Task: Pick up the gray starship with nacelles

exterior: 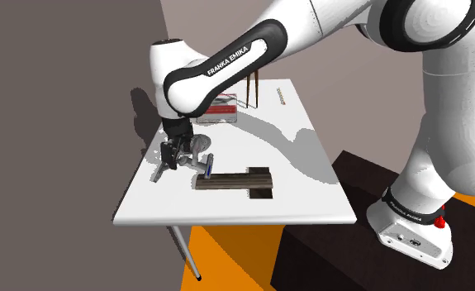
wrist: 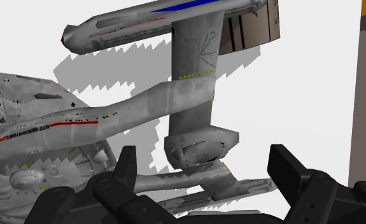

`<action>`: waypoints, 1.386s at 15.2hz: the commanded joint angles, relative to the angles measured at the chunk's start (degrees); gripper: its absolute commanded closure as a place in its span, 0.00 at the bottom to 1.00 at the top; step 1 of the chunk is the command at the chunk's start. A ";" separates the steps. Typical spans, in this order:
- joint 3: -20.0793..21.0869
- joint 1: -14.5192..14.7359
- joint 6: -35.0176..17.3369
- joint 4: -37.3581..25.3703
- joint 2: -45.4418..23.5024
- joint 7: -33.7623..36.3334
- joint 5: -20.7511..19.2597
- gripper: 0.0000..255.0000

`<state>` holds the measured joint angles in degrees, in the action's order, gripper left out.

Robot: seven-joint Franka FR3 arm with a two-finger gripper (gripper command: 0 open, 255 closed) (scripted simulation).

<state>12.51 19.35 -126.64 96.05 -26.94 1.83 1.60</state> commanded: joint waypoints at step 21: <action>0.24 -0.19 5.87 -3.26 2.70 0.26 0.37 1.00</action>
<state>12.74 19.14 -121.54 93.56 -24.26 2.04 1.98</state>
